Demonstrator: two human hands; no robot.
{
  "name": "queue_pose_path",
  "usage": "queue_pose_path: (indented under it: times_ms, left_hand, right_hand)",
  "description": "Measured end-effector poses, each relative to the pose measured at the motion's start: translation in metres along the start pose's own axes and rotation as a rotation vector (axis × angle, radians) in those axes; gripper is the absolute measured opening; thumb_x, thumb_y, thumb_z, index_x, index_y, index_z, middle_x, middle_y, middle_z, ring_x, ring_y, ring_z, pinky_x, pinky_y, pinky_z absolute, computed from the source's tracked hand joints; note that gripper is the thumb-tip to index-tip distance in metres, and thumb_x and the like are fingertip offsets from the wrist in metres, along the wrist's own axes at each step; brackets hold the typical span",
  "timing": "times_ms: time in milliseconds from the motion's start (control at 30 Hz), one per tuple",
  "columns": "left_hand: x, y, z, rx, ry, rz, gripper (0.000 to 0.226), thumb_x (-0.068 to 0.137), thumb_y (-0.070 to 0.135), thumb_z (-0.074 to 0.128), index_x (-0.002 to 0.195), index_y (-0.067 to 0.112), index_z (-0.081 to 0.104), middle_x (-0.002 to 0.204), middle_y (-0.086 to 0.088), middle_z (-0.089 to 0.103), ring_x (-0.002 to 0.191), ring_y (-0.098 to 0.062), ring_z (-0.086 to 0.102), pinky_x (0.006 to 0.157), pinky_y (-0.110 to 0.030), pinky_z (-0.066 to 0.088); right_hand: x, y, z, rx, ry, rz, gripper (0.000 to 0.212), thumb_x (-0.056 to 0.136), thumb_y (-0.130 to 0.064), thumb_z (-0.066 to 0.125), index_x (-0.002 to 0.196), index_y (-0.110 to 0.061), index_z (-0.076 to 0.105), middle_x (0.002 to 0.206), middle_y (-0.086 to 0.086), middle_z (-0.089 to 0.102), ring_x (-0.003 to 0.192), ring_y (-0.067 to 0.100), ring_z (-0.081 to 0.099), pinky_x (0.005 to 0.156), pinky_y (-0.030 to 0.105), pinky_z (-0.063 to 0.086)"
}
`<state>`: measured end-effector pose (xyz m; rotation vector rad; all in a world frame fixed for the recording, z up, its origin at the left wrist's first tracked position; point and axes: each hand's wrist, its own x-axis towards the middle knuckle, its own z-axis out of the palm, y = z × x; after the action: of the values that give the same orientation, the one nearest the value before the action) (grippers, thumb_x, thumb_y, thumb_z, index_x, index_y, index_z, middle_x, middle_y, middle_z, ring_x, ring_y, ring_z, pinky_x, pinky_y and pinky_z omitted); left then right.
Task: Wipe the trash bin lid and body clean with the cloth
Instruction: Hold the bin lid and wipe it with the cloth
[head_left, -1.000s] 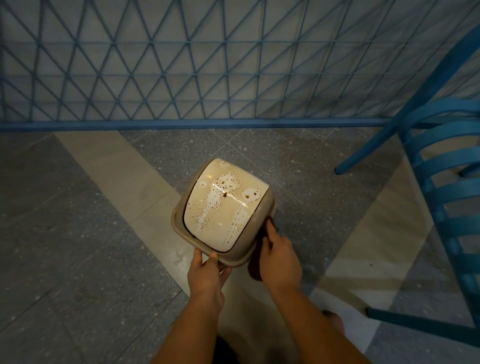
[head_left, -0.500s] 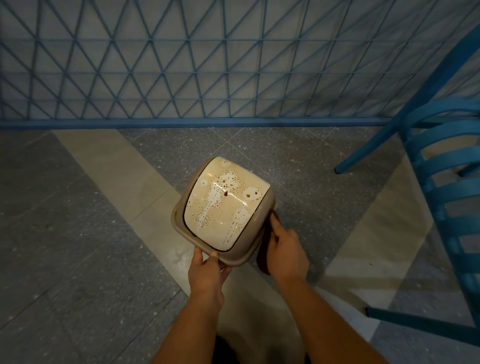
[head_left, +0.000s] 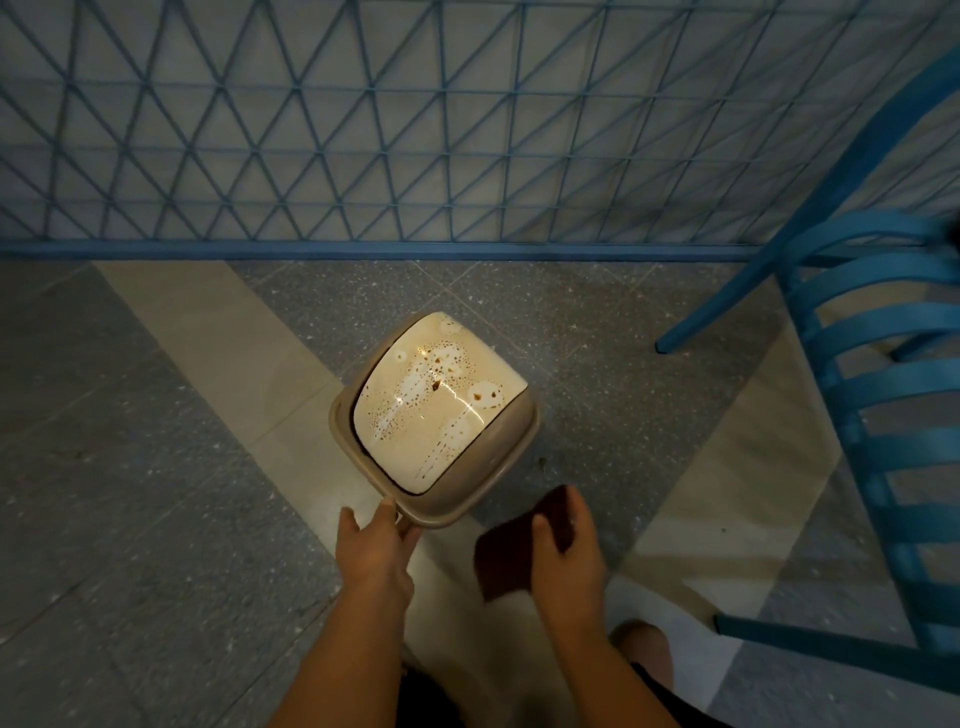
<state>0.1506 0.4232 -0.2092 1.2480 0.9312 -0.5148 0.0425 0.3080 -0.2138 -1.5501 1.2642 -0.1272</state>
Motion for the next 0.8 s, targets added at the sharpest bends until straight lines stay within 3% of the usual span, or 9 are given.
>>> queue_pose_path:
  times_ms: [67,167,267,367,467,567,667,800]
  left_hand:
    - [-0.006,-0.005,0.0,0.009,0.011,-0.018,0.067,0.093,0.008,0.059,0.15,0.016,0.025,0.139,-0.019,0.05,0.112,-0.029,0.059,0.102,-0.042,0.046]
    - [-0.015,-0.013,0.006,0.058,0.0,-0.021,0.052,0.093,0.003,0.057,0.141,0.013,0.041,0.119,-0.017,0.061,0.107,-0.029,0.061,0.1,-0.042,0.048]
    - [-0.016,-0.013,0.008,0.058,0.002,-0.027,0.05,0.09,-0.002,0.059,0.135,0.014,0.045,0.104,-0.016,0.064,0.102,-0.028,0.064,0.095,-0.039,0.051]
    - [-0.015,-0.014,0.006,0.069,-0.004,-0.023,0.049,0.088,-0.004,0.06,0.13,0.018,0.047,0.105,-0.019,0.065,0.099,-0.028,0.065,0.086,-0.037,0.054]
    - [-0.013,-0.015,0.007,0.088,0.015,-0.017,0.044,0.089,-0.003,0.058,0.124,0.023,0.048,0.104,-0.019,0.066,0.098,-0.029,0.065,0.083,-0.037,0.055]
    - [-0.012,-0.015,0.007,0.1,-0.008,-0.025,0.045,0.086,-0.007,0.058,0.121,0.02,0.048,0.101,-0.021,0.067,0.098,-0.032,0.066,0.083,-0.038,0.055]
    - [-0.016,-0.018,0.007,0.124,-0.055,0.001,0.044,0.086,-0.01,0.056,0.117,0.02,0.047,0.099,-0.021,0.067,0.096,-0.034,0.066,0.085,-0.042,0.055]
    - [-0.016,-0.016,0.006,0.106,-0.075,0.012,0.043,0.087,-0.009,0.055,0.118,0.019,0.049,0.097,-0.02,0.067,0.092,-0.032,0.066,0.086,-0.043,0.055]
  right_hand:
    - [0.006,-0.016,-0.004,0.133,0.032,0.036,0.05,0.094,-0.024,0.054,0.142,-0.025,0.039,0.14,0.004,0.048,0.125,0.023,0.048,0.1,0.032,0.038]
    - [0.012,-0.039,0.0,0.266,0.035,-0.029,0.031,0.093,-0.025,0.054,0.122,-0.035,0.057,0.128,-0.001,0.058,0.117,0.019,0.054,0.1,0.041,0.045]
    - [0.016,-0.053,0.006,0.307,0.044,-0.081,0.027,0.093,-0.025,0.053,0.111,-0.044,0.059,0.121,-0.006,0.059,0.113,0.014,0.055,0.097,0.043,0.048]
    - [0.017,-0.062,0.008,0.348,0.047,-0.129,0.036,0.092,-0.024,0.055,0.126,-0.036,0.054,0.128,-0.006,0.056,0.118,0.012,0.052,0.099,0.039,0.047]
    - [0.01,-0.067,0.013,0.361,0.019,-0.214,0.053,0.09,-0.021,0.06,0.139,-0.029,0.041,0.127,-0.014,0.049,0.118,0.002,0.046,0.093,0.019,0.043]
    - [-0.006,-0.061,0.026,0.094,-0.09,-0.396,0.042,0.089,-0.02,0.061,0.129,-0.03,0.053,0.121,-0.013,0.054,0.112,-0.001,0.049,0.088,0.011,0.041]
    - [-0.017,-0.036,0.043,-0.328,-0.252,-0.64,0.038,0.09,-0.018,0.059,0.125,-0.03,0.057,0.122,-0.006,0.057,0.115,0.007,0.05,0.097,0.022,0.045]
    - [-0.009,-0.033,0.033,-0.462,-0.267,-0.779,0.042,0.086,-0.01,0.062,0.126,-0.024,0.059,0.118,0.0,0.061,0.112,0.013,0.055,0.095,0.03,0.05]
